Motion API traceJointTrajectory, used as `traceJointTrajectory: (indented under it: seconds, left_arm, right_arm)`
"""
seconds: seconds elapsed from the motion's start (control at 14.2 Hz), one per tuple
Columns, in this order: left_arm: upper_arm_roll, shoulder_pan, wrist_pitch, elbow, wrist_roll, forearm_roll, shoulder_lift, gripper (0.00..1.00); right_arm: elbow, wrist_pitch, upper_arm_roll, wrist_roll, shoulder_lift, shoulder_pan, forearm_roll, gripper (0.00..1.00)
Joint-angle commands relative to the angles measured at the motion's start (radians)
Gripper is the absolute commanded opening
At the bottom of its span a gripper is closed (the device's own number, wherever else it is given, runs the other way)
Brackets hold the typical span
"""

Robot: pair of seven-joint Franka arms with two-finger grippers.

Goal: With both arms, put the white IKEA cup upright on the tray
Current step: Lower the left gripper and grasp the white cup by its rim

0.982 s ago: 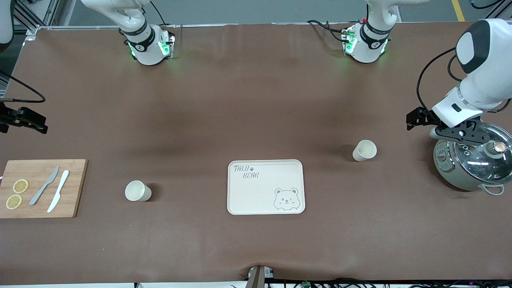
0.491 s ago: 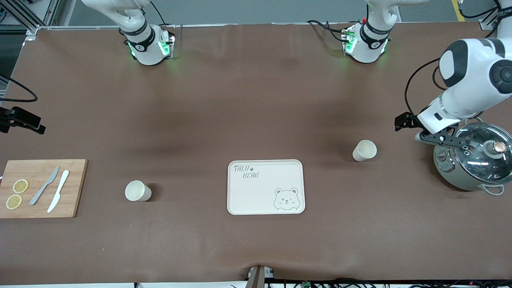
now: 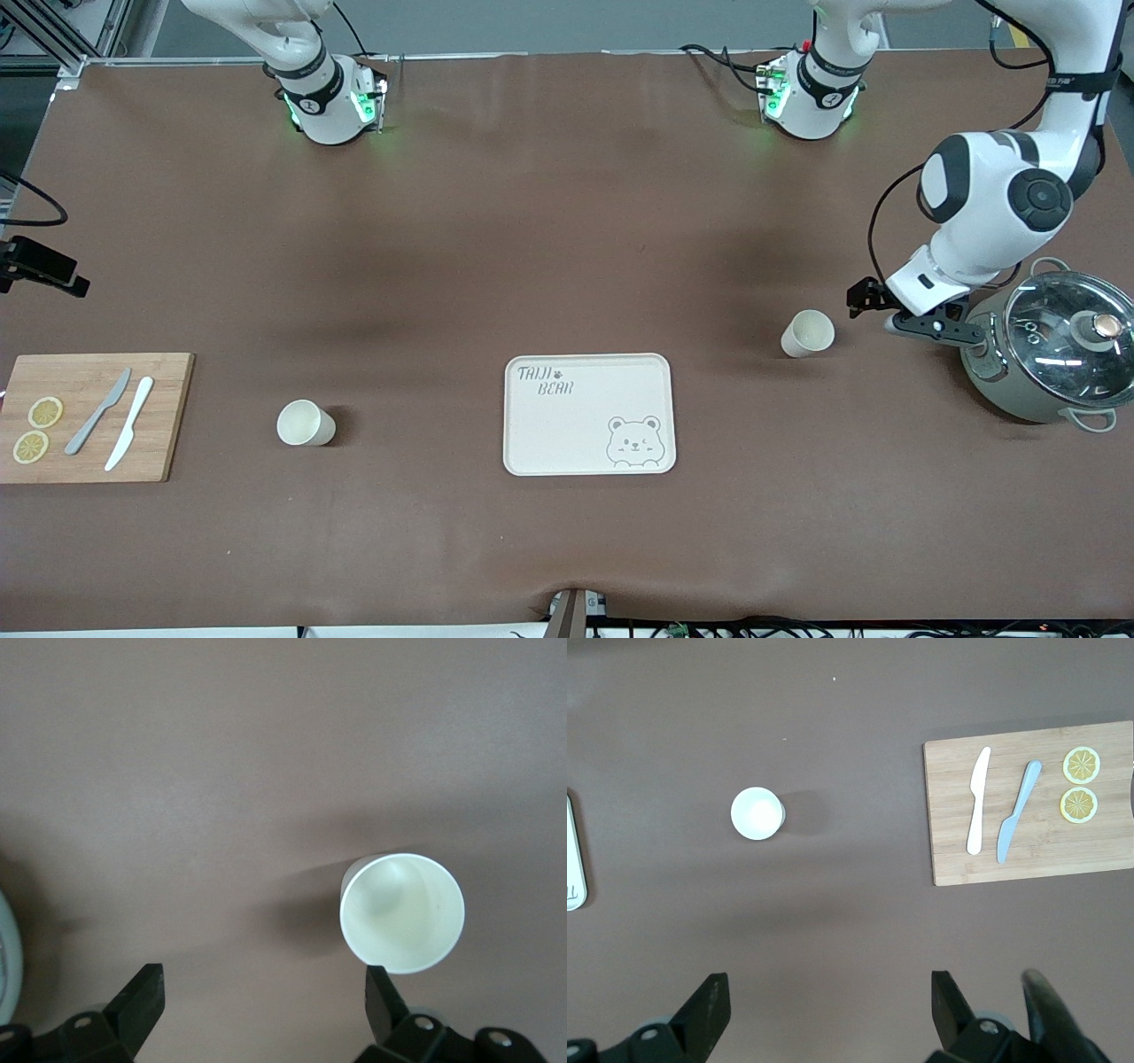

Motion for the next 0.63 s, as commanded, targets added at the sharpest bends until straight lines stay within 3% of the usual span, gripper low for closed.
traceJointTrajectory:
  seconds: [0.0, 0.35, 0.56]
  left_arm:
    - [-0.028, -0.005, 0.074, -0.014, -0.013, -0.054, 0.021, 1.0]
    - [-0.09, -0.005, 0.19, -0.017, -0.114, -0.062, 0.09, 1.0]
    - [-0.099, -0.005, 0.302, -0.072, -0.127, -0.061, 0.12, 1.0]
  right_arm:
    - [0.003, -0.011, 0.009, 0.004, -0.009, -0.015, 0.009, 1.0]
    - [0.004, -0.013, 0.009, 0.001, -0.009, -0.017, 0.004, 1.0]
    - [0.004, -0.013, 0.009, 0.001, -0.009, -0.015, 0.006, 1.0]
